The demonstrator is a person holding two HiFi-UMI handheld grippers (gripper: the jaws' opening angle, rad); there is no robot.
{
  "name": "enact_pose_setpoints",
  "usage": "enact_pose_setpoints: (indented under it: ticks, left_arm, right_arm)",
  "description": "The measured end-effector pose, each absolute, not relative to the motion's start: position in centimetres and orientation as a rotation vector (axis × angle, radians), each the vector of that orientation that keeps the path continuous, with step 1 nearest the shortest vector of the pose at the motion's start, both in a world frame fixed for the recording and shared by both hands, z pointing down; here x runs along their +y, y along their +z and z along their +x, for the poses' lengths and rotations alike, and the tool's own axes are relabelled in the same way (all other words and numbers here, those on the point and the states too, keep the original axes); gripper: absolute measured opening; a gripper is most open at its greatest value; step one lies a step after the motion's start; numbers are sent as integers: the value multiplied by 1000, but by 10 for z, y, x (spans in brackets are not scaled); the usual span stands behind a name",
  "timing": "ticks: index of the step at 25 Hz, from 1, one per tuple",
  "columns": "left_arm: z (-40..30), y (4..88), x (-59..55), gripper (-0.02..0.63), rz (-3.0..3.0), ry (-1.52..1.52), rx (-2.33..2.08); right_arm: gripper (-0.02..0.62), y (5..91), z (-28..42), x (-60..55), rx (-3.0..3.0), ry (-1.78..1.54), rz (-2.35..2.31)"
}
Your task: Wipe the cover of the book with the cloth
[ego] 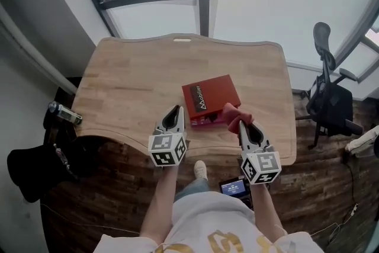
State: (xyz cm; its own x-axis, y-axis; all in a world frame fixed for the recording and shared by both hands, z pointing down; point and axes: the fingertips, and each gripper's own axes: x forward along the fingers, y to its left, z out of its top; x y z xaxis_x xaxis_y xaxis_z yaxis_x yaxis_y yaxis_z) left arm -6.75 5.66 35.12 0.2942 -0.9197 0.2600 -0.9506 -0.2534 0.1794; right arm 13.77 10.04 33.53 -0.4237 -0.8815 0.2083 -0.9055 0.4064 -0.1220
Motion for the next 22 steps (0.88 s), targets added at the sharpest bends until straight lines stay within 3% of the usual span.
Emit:
enact_pose_setpoints:
  ticks: [11,22]
  left_arm:
    - [-74,378,-46,14,2292,314,-1660]
    - [-70,410,-72,14,2324,307,-1550]
  right_arm:
    - [58,357,115,-3,-2524,420,1566]
    - [57,383,89,-35,-2527,498,1489]
